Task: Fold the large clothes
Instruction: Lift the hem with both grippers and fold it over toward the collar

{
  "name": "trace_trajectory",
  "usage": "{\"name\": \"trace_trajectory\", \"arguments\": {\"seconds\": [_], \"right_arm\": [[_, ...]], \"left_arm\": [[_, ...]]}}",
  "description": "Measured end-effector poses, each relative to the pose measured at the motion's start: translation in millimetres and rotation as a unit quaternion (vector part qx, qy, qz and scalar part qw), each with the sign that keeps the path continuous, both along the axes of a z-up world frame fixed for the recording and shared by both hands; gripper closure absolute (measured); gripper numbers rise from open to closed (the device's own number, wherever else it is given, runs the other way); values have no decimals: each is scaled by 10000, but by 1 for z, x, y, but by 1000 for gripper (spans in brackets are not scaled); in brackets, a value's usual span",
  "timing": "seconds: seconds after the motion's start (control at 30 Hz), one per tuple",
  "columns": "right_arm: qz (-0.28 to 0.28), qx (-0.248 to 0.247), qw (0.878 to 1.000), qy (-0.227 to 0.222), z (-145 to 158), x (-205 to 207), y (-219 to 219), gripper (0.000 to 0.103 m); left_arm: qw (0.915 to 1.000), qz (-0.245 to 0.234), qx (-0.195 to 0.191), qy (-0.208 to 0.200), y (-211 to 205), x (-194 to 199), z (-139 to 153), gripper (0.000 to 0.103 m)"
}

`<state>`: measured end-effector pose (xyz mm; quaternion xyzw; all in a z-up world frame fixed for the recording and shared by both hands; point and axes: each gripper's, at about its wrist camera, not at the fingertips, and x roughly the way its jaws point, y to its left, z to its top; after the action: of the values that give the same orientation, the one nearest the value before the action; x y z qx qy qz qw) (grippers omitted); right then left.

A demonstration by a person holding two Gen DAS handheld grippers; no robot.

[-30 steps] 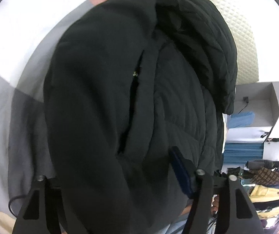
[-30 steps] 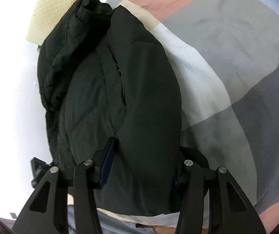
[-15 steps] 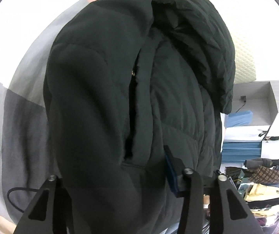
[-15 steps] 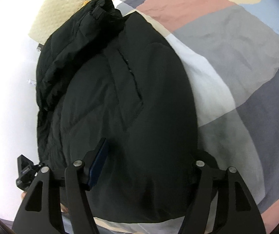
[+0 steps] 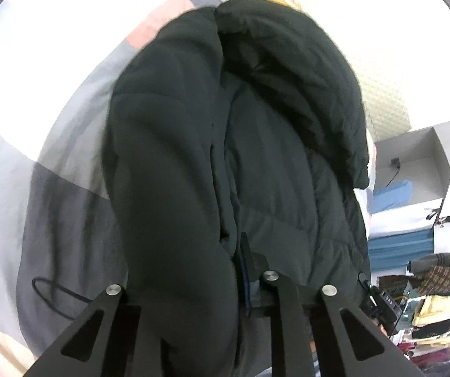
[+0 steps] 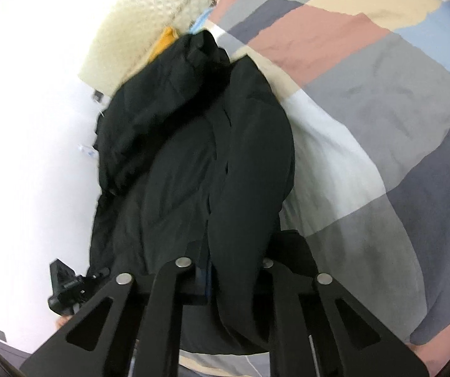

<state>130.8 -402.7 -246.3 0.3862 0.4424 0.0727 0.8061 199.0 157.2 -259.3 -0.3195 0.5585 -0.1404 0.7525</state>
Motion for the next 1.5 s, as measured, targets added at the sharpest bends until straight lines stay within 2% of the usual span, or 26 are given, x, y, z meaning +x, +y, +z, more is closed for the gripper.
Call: {"name": "trace_trajectory", "arguments": {"seconds": [0.1,0.2,0.37,0.47,0.73,0.93,1.03,1.17,1.3,1.4,1.5], "right_arm": [[-2,39,9999,-105,12,-3,-3,97],[-153,323,9985,-411,28,-13,-14,99],[-182,576,9956,-711,56,-27,-27,100],[-123,634,9928,-1008,83,-40,-31,100],[-4,1156,9772,-1782,138,-89,-39,100],[219,1051,9683,-2256,175,-126,-31,100],[284,1249,9597,-2502,187,-150,-33,100],[304,1331,9553,-2622,195,-174,-39,100],[222,1349,9551,-2628,201,-193,-46,99],[96,1209,9584,-2583,206,-194,-52,99],[-21,1159,9648,-2360,203,-173,-57,99]], "left_arm": [[9997,172,-94,-172,3,-8,17,90],[9986,398,-92,-339,14,-16,39,93],[9943,384,-154,-987,33,-34,95,96],[9912,390,-276,-1231,43,-48,126,97],[9859,693,-579,-1408,71,-95,167,97],[9801,744,-797,-1657,94,-145,191,97],[9785,693,-942,-1699,102,-168,201,97],[9763,642,-1164,-1707,108,-196,213,97],[9754,492,-1151,-1816,105,-218,228,97],[9771,115,-1131,-1796,99,-215,236,97],[9791,-118,-983,-1776,94,-193,241,96]]}}
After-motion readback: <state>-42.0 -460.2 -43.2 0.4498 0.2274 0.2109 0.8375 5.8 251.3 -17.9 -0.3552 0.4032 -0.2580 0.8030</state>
